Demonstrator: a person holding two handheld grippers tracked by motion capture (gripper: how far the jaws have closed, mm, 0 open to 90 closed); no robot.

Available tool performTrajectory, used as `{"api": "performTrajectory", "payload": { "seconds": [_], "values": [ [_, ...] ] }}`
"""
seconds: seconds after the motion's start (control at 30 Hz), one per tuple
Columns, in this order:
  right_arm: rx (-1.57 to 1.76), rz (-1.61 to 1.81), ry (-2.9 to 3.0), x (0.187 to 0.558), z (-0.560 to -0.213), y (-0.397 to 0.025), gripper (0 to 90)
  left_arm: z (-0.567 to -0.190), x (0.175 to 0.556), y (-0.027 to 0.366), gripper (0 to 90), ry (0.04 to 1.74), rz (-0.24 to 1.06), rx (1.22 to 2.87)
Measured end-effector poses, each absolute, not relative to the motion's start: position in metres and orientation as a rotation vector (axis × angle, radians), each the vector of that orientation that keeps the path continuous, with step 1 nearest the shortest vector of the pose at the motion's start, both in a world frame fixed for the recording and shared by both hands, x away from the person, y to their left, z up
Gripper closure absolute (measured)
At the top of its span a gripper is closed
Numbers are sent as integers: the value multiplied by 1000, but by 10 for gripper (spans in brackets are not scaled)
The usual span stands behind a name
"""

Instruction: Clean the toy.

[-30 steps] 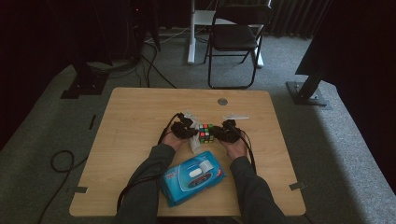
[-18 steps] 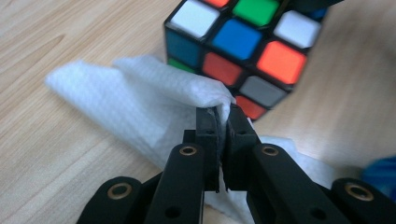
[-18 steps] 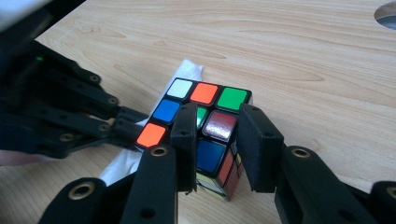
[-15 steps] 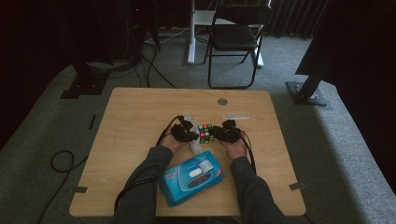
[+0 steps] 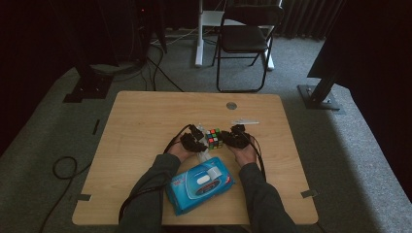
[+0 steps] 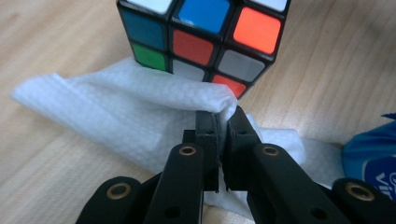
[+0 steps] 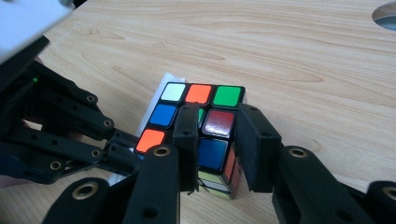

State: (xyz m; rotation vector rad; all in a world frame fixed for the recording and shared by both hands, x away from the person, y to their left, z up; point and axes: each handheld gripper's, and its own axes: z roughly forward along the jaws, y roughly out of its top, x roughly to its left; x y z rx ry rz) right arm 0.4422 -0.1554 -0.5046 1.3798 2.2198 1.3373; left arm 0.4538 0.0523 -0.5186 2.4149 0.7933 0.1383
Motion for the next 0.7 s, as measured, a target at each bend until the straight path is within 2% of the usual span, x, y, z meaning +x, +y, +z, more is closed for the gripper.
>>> {"api": "performTrajectory", "payload": {
  "seconds": [0.1,0.3,0.7],
  "values": [
    [1379,1326,2223,442,-504,-155,703,-516,455,54,862,823,162,2378],
    [1345,1307,2263,438,-502,-154,642,-509,460,60,859,884,212,2298],
    [1356,1307,2250,439,-503,-153,643,-493,432,59,861,713,143,2360]
  ]
}}
